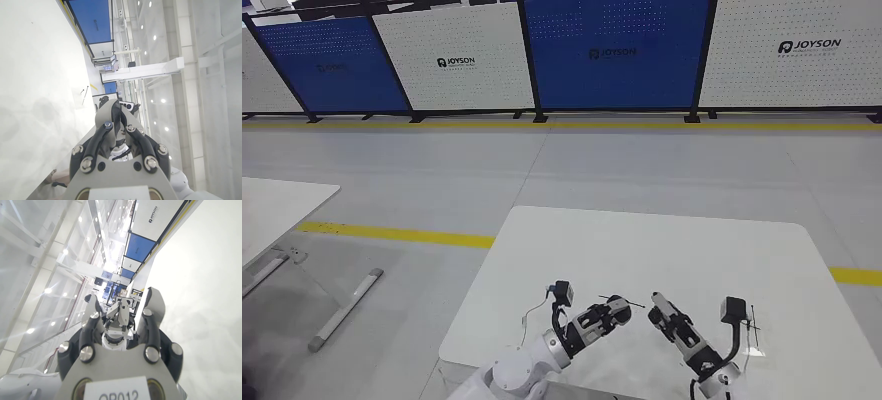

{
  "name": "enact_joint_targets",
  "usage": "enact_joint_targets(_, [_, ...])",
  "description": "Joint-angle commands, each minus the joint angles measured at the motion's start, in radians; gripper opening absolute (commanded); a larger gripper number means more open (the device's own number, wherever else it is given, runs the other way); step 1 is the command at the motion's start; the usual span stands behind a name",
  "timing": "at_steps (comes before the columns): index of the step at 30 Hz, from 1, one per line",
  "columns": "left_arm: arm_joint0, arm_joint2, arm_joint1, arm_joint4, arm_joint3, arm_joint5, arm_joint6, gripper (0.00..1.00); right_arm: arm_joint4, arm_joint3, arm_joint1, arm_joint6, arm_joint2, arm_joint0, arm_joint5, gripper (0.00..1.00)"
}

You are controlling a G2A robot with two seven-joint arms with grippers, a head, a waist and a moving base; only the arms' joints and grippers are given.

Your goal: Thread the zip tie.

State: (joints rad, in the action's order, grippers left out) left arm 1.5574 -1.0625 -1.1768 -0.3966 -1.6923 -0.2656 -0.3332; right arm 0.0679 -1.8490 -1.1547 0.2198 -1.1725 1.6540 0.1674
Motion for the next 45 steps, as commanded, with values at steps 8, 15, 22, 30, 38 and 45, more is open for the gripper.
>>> enact_joint_targets(8, [0.016, -0.021, 0.007, 0.007, -0.003, 0.047, 0.0, 0.0, 0.021, -0.011, 0.003, -0.025, -0.042, 0.026, 0.004, 1.0])
enact_joint_targets(15, [0.016, -0.021, 0.007, 0.007, -0.003, 0.047, 0.0, 0.0, 0.021, -0.011, 0.003, -0.025, -0.042, 0.026, 0.004, 1.0])
enact_joint_targets(22, [0.016, -0.021, 0.007, 0.007, -0.003, 0.047, 0.0, 0.0, 0.021, -0.011, 0.003, -0.025, -0.042, 0.026, 0.004, 1.0])
enact_joint_targets(30, [0.011, -0.015, 0.005, 0.003, 0.0, 0.056, 0.012, 0.0, 0.021, -0.011, 0.003, -0.025, -0.042, 0.026, 0.004, 1.0])
enact_joint_targets(38, [-0.011, -0.017, 0.001, -0.024, -0.016, 0.039, 0.021, 0.0, 0.021, -0.011, 0.003, -0.025, -0.042, 0.026, 0.004, 1.0])
enact_joint_targets(45, [0.018, -0.036, 0.007, 0.017, -0.086, 0.012, 0.038, 0.0, 0.021, -0.011, 0.003, -0.025, -0.042, 0.026, 0.004, 1.0])
